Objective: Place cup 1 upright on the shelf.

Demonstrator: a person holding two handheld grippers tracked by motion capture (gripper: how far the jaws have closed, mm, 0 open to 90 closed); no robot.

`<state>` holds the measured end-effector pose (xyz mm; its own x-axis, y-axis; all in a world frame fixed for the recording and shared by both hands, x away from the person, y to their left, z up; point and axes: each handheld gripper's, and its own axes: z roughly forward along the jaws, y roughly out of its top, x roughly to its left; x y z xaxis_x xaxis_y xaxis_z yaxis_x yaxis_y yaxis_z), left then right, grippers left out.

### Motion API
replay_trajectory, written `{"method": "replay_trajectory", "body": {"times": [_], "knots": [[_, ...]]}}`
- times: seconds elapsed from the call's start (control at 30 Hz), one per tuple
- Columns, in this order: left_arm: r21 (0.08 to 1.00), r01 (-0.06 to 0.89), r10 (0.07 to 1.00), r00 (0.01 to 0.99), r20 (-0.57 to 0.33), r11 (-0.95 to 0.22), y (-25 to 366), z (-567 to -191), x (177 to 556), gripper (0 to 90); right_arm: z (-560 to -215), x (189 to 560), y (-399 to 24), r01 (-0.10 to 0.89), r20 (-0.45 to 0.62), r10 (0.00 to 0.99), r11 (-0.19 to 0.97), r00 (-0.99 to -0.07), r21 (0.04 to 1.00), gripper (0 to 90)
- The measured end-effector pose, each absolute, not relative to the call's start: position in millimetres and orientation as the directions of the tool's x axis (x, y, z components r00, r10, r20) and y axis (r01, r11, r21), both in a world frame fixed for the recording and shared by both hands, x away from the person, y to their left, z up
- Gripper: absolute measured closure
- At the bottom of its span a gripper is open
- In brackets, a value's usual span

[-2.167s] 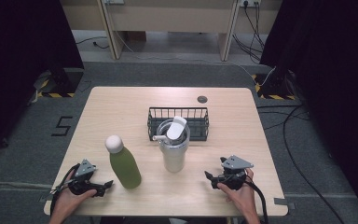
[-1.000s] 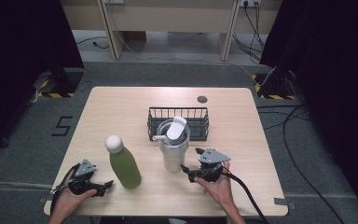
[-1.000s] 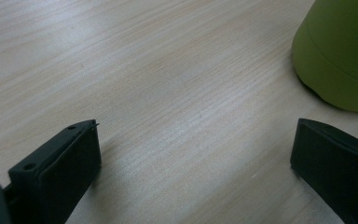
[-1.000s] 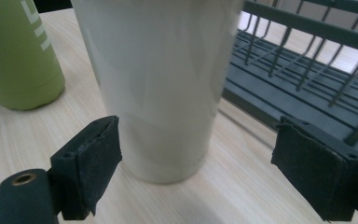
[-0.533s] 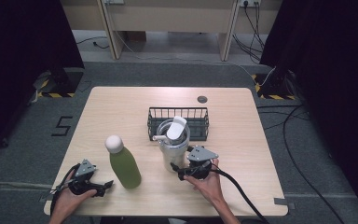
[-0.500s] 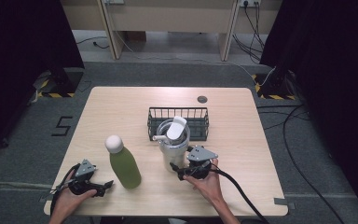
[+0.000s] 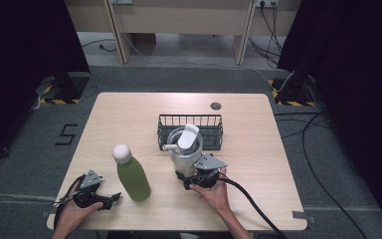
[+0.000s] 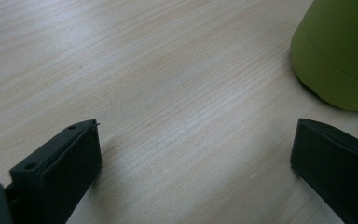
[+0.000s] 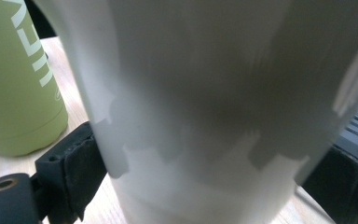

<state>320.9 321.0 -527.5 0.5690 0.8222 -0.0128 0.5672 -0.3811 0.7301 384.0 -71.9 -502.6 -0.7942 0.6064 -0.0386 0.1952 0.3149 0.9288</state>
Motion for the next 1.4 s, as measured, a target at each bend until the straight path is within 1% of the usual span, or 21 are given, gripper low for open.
{"method": "replay_trajectory", "body": {"times": [0.27,0.53,0.73,1.0,1.17,1.23,1.4], "knots": [[0.73,0.567,0.822,0.57,-0.013,-0.381,321.0,-527.6,320.9,1.1,-507.6,388.8,-68.8,0.171,-0.025,0.601,0.267,-0.799,0.948,9.4],[0.73,0.567,0.822,0.57,-0.013,-0.382,320.9,-527.5,320.9,1.1,-509.2,387.6,-68.3,0.153,-0.042,0.602,0.269,-0.797,0.951,10.8],[0.73,0.567,0.822,0.57,-0.013,-0.381,320.9,-527.5,320.9,1.1,-511.5,386.4,-68.3,0.14,-0.039,0.61,0.244,-0.792,0.96,11.4],[0.73,0.567,0.821,0.57,-0.014,-0.381,321.0,-527.5,321.0,1.1,-511.6,385.3,-67.5,0.143,-0.036,0.62,0.236,-0.784,0.961,11.6],[0.73,0.567,0.821,0.57,-0.014,-0.381,321.0,-527.6,321.0,1.1,-505.9,385.8,-68.6,0.144,-0.027,0.616,0.226,-0.787,0.963,11.7],[0.73,0.567,0.821,0.57,-0.014,-0.381,321.0,-527.6,321.0,1.1,-498.9,387.7,-70.5,0.133,-0.044,0.625,0.234,-0.78,0.963,11.7],[0.73,0.567,0.822,0.57,-0.014,-0.381,321.0,-527.6,321.0,1.1,-489.9,390.9,-74.9,0.134,-0.048,0.634,0.236,-0.772,0.962,11.7]]}}
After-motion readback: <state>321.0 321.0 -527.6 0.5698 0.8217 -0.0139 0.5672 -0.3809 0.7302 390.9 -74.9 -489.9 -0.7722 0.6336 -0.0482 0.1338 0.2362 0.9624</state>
